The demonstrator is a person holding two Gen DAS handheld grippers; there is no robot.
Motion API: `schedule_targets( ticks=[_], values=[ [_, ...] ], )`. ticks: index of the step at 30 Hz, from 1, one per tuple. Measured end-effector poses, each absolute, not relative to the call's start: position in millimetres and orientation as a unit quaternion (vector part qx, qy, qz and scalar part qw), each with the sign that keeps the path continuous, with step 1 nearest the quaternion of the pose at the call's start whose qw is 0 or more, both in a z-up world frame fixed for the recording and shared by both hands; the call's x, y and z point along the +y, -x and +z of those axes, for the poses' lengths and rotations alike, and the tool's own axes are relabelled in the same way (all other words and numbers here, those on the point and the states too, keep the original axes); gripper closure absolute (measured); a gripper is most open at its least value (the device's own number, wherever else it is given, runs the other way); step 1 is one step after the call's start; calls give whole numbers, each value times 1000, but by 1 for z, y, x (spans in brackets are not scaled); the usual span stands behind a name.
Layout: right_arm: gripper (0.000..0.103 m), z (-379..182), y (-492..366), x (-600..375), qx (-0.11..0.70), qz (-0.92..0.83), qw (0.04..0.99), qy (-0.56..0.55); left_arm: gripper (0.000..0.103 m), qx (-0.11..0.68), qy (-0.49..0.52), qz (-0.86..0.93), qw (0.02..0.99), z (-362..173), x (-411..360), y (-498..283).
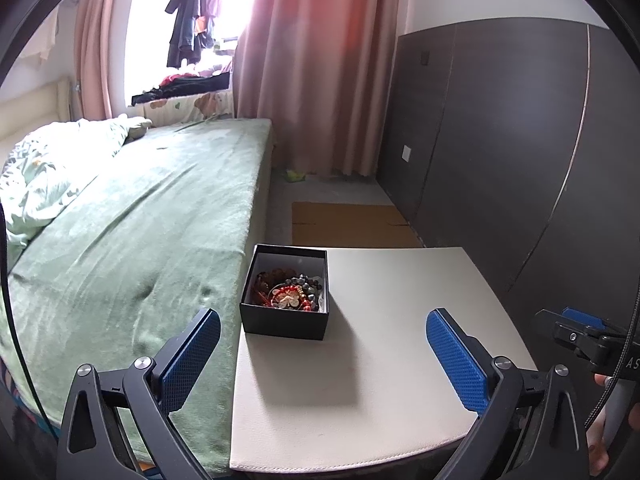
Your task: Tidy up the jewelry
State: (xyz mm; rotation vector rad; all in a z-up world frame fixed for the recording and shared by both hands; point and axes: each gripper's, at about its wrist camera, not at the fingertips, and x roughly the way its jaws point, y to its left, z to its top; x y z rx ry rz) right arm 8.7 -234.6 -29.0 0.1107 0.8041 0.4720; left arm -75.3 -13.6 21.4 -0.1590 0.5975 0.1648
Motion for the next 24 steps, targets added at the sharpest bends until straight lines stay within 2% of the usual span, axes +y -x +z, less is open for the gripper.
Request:
schedule_targets(
  ticks=[24],
  values=[
    [0,-17,-10,-248,380,196,903,-40,0,288,69,75,952,24,-23,77]
  ],
)
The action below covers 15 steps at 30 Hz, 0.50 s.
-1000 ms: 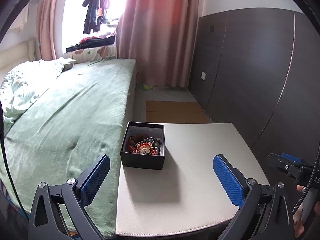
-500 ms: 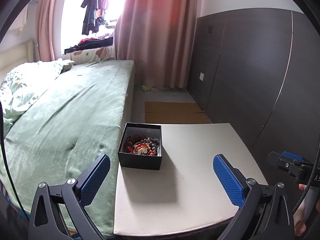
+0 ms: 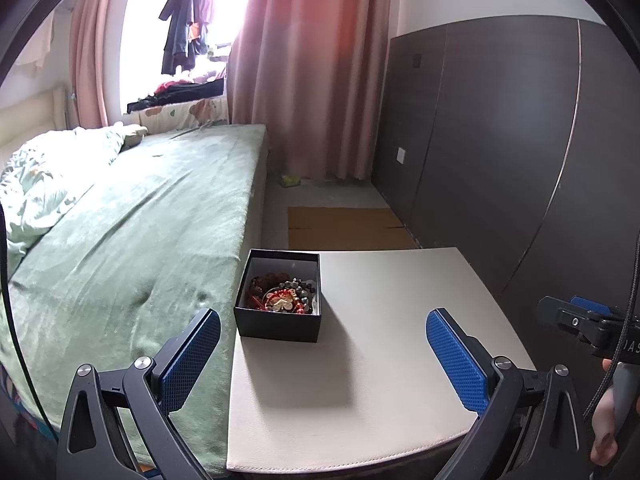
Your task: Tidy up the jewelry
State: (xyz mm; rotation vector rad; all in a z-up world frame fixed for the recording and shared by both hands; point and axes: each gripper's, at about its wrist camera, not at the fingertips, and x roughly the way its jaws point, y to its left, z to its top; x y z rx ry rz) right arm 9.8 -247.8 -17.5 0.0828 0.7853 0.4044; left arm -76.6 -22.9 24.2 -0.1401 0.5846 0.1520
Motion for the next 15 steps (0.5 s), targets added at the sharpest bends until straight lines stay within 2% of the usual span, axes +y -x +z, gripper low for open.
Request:
schedule_targets(
  ticks=[15],
  values=[
    [0,-17,-15,-253,380,183,907,-24,0,290,67,79,951,25,-21,72]
  ],
)
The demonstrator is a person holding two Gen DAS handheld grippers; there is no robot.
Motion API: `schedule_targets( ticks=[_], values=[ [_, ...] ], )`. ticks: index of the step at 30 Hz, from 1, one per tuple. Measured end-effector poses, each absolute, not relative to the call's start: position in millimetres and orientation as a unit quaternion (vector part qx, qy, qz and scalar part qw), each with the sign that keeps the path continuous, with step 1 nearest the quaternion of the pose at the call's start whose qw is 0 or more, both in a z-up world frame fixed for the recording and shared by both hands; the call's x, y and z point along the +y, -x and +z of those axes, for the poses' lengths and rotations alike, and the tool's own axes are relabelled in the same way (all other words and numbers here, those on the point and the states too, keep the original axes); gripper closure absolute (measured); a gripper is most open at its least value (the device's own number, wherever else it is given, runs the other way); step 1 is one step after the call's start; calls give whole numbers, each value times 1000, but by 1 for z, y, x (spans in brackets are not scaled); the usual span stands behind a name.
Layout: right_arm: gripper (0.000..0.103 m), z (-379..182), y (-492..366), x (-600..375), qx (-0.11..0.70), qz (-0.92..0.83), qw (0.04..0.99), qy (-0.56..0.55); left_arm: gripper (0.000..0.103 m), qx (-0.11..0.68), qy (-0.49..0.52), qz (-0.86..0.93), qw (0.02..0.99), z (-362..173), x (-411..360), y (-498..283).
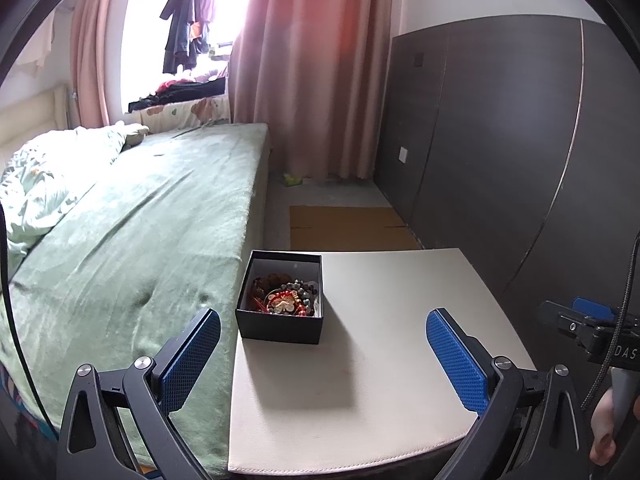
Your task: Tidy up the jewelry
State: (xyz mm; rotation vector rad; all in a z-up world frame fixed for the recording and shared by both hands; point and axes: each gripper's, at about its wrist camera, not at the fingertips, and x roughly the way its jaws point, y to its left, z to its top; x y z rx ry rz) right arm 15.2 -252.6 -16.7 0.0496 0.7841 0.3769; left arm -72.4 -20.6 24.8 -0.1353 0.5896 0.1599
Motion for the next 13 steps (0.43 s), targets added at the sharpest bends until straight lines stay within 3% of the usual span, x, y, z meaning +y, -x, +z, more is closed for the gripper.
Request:
schedule_targets(
  ticks=[13],
  values=[
    [0,-18,-25,-244,383,177,907,-6,0,307,66,74,947,18,-18,58]
  ],
)
